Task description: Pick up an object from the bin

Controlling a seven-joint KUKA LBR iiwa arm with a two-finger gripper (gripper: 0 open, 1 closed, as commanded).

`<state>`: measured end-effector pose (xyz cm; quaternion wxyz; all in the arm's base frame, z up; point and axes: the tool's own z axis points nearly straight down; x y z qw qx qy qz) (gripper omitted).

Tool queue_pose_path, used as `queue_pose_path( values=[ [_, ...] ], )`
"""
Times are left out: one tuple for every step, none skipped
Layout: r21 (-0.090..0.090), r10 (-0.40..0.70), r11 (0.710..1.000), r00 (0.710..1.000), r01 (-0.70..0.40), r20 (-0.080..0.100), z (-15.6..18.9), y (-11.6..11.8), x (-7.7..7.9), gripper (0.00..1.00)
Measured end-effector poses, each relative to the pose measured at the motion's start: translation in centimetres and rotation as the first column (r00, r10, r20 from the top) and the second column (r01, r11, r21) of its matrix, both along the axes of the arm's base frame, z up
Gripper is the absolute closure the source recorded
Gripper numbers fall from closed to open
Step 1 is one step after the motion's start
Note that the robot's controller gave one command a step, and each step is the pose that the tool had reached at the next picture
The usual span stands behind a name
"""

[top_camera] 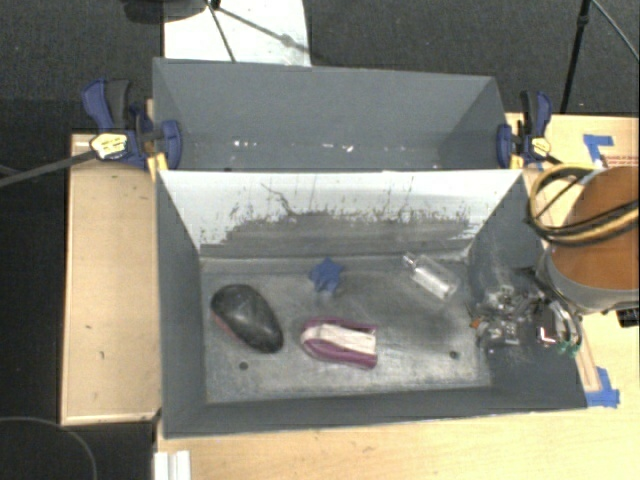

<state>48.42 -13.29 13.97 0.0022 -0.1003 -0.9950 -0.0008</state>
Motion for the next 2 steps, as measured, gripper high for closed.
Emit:
queue_pose_path(
  values=[
    [-0.003,-0.007,1.0,1.0,0.007,0.011,4.9,0.4,-0.2,1.0],
    [-0.003,0.026,1.0,1.0,-0.026,0.01,7.1,1.4,1.0,1.0]
  ],
)
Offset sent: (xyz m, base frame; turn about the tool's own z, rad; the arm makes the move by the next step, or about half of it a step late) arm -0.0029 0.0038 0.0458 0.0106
